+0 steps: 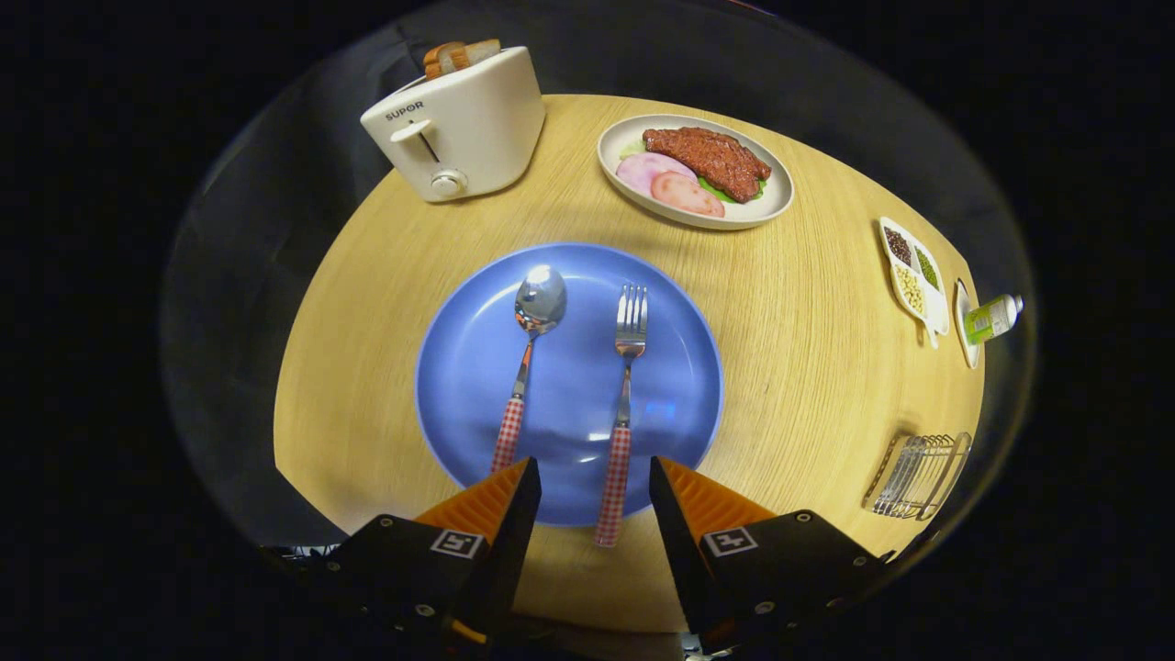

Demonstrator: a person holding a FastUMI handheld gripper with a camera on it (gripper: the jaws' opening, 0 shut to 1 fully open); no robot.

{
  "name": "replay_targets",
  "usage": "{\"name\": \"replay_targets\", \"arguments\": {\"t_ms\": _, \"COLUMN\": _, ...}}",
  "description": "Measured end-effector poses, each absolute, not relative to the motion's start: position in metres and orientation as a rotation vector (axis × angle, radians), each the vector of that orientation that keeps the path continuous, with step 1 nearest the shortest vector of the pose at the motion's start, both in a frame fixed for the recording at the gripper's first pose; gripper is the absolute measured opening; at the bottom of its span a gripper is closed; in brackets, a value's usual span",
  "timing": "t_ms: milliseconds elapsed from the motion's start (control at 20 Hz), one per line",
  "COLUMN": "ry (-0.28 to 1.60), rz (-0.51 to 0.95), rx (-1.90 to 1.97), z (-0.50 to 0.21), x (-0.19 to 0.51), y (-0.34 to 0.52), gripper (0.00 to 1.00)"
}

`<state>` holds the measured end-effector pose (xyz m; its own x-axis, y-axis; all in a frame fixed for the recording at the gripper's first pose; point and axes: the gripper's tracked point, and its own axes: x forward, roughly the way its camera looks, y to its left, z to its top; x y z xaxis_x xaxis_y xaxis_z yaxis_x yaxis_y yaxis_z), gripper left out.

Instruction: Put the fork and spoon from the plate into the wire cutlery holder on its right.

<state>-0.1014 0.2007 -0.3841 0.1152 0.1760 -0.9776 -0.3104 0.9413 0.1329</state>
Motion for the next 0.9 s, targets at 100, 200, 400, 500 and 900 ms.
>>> {"name": "replay_targets", "arguments": {"t_ms": 100, "ry": 1.441, "rz": 0.341, "rx": -0.127, "z": -0.392, "x": -0.104, "y": 0.198, "gripper": 0.67}}
{"name": "replay_targets", "arguments": {"t_ms": 200, "ry": 1.472, "rz": 0.318, "rx": -0.134, "z": -0.398, "x": -0.107, "y": 0.195, "gripper": 0.57}}
{"name": "replay_targets", "arguments": {"t_ms": 400, "ry": 1.508, "rz": 0.301, "rx": -0.131, "z": -0.404, "x": -0.111, "y": 0.198, "gripper": 0.42}}
{"name": "replay_targets", "arguments": {"t_ms": 500, "ry": 1.538, "rz": 0.302, "rx": -0.151, "z": -0.407, "x": -0.118, "y": 0.198, "gripper": 0.33}}
{"name": "replay_targets", "arguments": {"t_ms": 900, "ry": 1.530, "rz": 0.306, "rx": -0.125, "z": -0.389, "x": -0.115, "y": 0.193, "gripper": 0.09}}
